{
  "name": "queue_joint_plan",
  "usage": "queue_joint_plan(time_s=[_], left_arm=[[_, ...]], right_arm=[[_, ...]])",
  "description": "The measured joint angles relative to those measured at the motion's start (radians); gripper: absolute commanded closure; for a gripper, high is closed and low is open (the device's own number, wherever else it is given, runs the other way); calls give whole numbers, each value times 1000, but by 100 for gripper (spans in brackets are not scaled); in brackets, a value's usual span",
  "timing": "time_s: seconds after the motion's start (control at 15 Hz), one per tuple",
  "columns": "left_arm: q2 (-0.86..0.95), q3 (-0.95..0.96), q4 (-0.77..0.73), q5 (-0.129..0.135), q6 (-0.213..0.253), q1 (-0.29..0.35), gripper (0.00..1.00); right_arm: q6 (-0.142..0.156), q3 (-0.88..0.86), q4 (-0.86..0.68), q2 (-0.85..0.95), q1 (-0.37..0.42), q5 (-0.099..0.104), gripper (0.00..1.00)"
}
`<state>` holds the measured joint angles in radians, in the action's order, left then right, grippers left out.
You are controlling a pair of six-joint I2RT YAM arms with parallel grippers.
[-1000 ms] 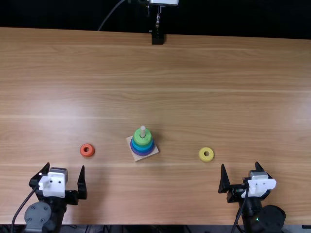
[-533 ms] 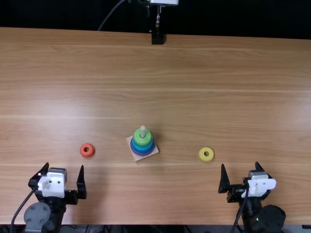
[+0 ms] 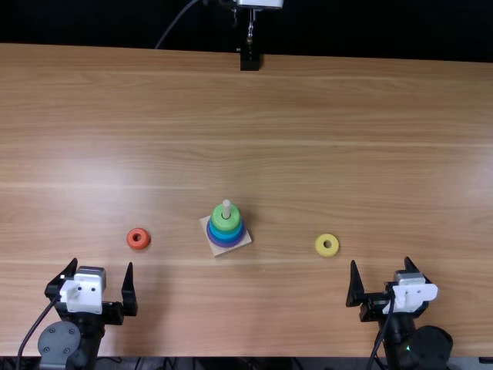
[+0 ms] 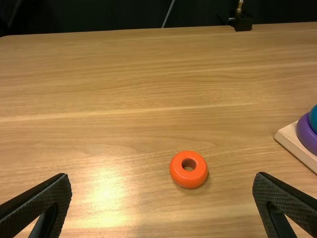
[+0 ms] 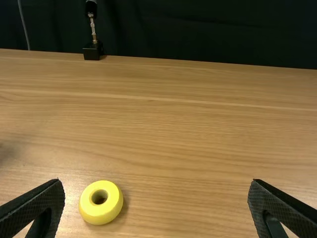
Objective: Build the Hanoi tower: stack the rings onto the peg from bottom to top in this color order: purple, dark blue, light blue, dark green, light green, yellow, orange.
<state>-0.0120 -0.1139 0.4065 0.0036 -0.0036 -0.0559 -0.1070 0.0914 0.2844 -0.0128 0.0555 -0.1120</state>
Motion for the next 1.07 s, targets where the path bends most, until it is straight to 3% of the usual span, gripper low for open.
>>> queue_joint_plan(time_s=[0.87, 1.07], left_arm=[[0, 0, 0, 0, 0, 0, 0], [0, 0, 0, 0, 0, 0, 0]], right_arm=[[1, 8, -16, 0, 0, 0, 0], [5, 166, -109, 0, 0, 0, 0]])
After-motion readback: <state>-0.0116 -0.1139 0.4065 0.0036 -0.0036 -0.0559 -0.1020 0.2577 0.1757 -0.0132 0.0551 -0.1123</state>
